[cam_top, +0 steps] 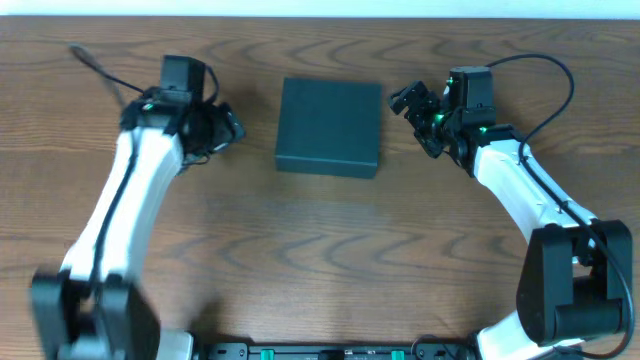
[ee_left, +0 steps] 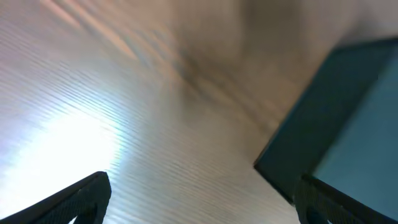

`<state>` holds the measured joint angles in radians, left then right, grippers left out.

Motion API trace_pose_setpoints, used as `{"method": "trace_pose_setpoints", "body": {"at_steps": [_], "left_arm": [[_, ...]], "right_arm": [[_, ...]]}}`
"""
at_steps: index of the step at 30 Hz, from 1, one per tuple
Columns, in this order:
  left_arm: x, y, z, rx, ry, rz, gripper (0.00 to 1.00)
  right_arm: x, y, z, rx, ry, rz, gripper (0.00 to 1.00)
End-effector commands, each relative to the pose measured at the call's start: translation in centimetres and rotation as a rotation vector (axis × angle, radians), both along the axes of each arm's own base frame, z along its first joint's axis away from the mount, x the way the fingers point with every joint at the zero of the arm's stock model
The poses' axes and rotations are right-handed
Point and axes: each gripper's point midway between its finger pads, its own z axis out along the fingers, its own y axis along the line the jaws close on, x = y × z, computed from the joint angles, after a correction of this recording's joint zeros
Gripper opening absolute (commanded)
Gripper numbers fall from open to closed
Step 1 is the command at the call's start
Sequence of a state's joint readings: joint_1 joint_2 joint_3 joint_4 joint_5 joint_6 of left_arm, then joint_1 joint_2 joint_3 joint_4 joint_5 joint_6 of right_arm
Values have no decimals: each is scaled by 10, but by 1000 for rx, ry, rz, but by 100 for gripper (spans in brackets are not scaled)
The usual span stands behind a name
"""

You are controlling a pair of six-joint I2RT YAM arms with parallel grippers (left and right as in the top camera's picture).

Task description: Pack container

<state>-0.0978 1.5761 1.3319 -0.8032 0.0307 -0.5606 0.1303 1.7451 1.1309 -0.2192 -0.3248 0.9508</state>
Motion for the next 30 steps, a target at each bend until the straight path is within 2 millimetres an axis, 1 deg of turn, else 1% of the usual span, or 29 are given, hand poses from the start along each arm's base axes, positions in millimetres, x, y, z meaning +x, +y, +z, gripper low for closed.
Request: {"method": "trace_pose_setpoints", "body": {"at_steps": [1,3,4,5,7,9,11,13,15,17,23,26,30], "left_arm": [[-9,29,58,158,-161,6,95],[-20,39,84,220,-236,-15,95],[-31,46,95,244,-273,-7,95],[-42,54,101,253,-299,12,95],[-59,66,102,257,-329,52,95],[-82,78,92,252,-361,96,95],[-102,87,74,252,-382,130,95],[-117,90,58,255,-398,149,95],[-131,91,36,258,-427,159,95],[-139,90,17,258,-459,163,95],[-155,88,-31,253,-545,174,95],[-161,88,-46,253,-565,176,95],[-165,87,-58,254,-590,179,95]], "right_arm": [[3,4,5,8,-8,1,99],[3,4,5,8,-8,1,99],[3,4,5,8,-8,1,99],[3,4,5,8,-8,1,99],[3,4,5,8,-8,1,99],[3,4,5,8,-8,1,99],[3,4,5,8,-8,1,99],[3,4,5,8,-8,1,99],[3,4,5,8,-8,1,99],[3,4,5,8,-8,1,99],[3,4,5,8,-8,1,99],[3,4,5,8,-8,1,99],[3,4,5,8,-8,1,99]]}}
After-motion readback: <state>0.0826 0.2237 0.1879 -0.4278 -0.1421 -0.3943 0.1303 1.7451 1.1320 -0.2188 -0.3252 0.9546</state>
